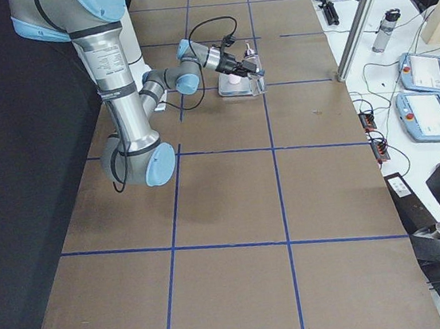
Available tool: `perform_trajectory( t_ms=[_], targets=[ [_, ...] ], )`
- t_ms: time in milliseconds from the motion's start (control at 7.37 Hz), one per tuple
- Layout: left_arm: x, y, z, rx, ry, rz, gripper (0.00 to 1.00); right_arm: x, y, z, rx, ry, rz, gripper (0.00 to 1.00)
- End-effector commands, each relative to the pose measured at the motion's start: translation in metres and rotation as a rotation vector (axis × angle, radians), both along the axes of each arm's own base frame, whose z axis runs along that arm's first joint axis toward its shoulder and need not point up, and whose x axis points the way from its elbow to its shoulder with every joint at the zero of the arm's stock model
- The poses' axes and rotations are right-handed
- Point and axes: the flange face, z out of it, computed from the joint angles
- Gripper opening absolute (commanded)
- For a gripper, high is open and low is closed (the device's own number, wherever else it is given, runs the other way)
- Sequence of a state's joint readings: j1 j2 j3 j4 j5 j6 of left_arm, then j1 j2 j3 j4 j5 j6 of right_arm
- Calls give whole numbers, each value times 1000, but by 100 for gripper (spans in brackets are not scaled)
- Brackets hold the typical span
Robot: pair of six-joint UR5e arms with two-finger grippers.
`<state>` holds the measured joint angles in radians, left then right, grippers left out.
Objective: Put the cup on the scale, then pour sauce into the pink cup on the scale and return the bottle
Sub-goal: 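Carry the bottle with the right gripper toward the pink cup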
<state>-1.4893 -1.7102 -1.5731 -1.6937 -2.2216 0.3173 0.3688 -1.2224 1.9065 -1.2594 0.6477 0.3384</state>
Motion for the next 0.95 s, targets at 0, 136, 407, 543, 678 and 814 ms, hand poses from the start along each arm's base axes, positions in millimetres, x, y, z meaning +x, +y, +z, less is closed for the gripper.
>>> perform_trajectory(
  t_ms=[0,136,407,543,678,814],
  targets=[
    [-2,2,23,-35,-3,-2,100,-36,25,18,58,94,41,0],
    [-4,3,26,-40,-5,-7,100,-47,28,26,73,127,55,0],
    [-5,4,32,-54,-6,-8,100,-88,22,30,93,185,83,0],
    [-5,3,34,-57,-6,-8,100,-98,22,38,104,253,78,0],
    [-5,2,38,-65,-7,-8,100,-100,21,41,115,307,75,0],
    [-5,1,40,-60,-7,-8,100,-102,22,43,121,356,64,0]
  ],
)
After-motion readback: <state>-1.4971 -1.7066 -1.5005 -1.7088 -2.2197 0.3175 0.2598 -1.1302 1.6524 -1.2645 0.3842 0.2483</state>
